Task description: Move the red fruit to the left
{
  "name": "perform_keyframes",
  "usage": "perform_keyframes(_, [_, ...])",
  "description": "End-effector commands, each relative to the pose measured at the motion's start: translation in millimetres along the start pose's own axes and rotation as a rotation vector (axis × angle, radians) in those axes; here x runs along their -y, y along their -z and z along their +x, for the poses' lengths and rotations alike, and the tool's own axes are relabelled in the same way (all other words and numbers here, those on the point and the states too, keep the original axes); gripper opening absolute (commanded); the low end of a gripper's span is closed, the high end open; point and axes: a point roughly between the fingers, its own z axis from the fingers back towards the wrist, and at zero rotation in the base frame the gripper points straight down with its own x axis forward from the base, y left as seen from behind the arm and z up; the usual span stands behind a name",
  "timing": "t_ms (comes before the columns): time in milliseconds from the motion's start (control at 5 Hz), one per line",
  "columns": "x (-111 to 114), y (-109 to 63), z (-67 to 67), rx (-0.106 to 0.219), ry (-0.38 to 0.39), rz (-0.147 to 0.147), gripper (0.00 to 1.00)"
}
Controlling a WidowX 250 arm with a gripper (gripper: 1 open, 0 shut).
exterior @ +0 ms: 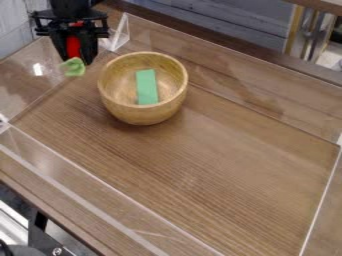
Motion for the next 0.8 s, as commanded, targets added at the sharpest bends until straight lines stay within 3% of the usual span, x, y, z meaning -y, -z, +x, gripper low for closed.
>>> perform_keyframes(0, [-7.7,-14.1,12.5,0.065,0.027,0.026,0.00])
perform_keyframes(200, [-11.6,-7.7,16.3,0.061,0.043,0.030,0.00])
perform_keyframes(600, [-10.3,-2.9,13.9,0.064,-0.030,0.034,0.00])
